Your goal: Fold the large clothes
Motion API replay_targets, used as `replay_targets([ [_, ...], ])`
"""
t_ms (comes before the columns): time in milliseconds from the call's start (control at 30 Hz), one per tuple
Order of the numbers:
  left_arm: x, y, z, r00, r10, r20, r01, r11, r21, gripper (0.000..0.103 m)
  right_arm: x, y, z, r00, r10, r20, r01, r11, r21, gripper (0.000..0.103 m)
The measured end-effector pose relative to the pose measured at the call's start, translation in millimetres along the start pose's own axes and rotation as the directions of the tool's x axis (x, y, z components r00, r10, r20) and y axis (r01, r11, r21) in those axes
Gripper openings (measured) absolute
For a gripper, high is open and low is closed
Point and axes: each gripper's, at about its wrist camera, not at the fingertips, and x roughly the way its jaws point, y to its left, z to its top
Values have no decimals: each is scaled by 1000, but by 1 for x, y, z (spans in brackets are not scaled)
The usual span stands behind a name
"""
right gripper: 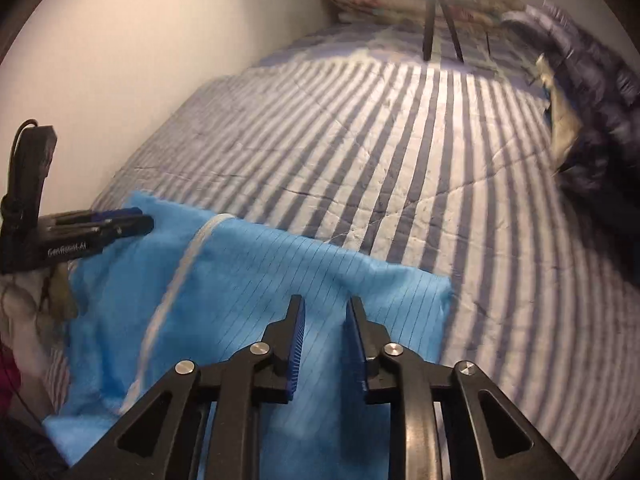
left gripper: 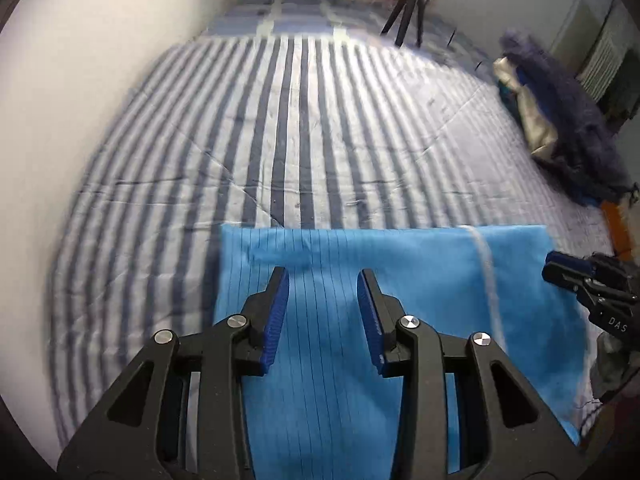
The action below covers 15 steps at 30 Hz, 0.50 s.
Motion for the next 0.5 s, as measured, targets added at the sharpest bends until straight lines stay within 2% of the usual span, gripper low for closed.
replay_targets([
  [67, -28, -4, -14, 999, -50, 22, 50, 999, 8, 36, -24, -2, -15, 995, 99, 21, -100, 995, 28, 28],
  [133, -55, -13, -35, 994, -105, 26, 104, 994, 32, 36, -49, 4, -34, 976, 217, 30, -218, 975, 30, 31],
  [233, -78, -28, -68, 978, -208, -12, 208, 978, 18, 36, -72, 18, -61, 936, 351, 13, -351, 936, 14, 45],
  [267, -81, -32, -77, 971, -239, -26, 239, 971, 4, 36, -74, 24, -67, 924, 382, 3, -382, 924, 11, 53],
  [333, -82, -44, -98, 949, -308, -61, 307, 951, -25, 36, -72, 36, -76, 907, 420, -22, -420, 908, 2, 55],
  [433, -72, -64, -122, 929, -351, -119, 349, 936, -39, 36, -56, 50, -78, 906, 419, -58, -420, 907, -2, 55],
  [500, -63, -74, -133, 922, -364, -130, 359, 931, -62, 36, -39, 51, -75, 904, 419, -86, -418, 908, 32, 55],
])
